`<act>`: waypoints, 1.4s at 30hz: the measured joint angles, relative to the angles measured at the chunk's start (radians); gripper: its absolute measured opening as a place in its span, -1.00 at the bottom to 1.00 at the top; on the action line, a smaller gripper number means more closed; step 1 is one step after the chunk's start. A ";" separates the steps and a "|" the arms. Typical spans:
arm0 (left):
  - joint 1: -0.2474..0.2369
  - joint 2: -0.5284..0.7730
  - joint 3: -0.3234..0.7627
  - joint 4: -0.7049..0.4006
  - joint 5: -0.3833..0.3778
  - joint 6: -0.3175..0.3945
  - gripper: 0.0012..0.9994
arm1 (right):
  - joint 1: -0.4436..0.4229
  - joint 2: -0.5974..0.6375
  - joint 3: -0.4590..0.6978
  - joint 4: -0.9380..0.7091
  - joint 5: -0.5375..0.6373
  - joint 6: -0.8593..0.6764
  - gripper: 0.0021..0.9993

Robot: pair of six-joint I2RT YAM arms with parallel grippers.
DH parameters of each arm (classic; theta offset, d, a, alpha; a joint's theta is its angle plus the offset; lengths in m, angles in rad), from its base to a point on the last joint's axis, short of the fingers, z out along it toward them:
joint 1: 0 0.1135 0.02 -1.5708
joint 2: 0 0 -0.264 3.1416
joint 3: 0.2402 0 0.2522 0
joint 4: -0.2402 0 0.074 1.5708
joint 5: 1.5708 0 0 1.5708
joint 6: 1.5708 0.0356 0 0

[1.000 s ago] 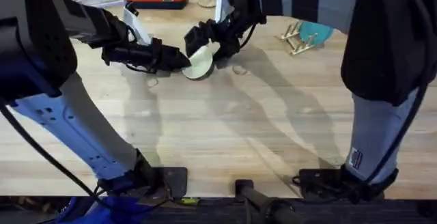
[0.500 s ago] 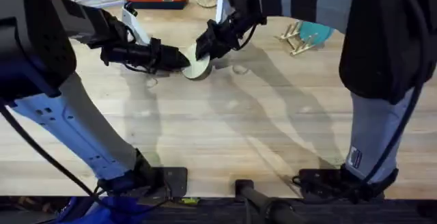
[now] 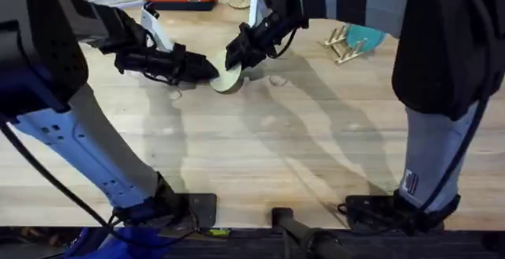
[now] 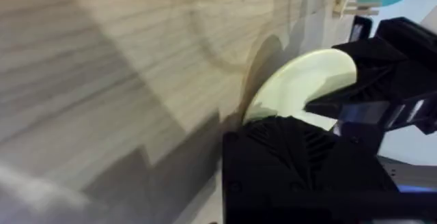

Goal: Pick up the plates from the table one by one and place each into a slot on the dish rack.

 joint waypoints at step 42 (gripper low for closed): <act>-0.010 -1.023 0.069 -0.484 -0.377 0.083 -0.92 | 0.016 -0.528 0.000 -0.385 0.522 -0.389 -0.94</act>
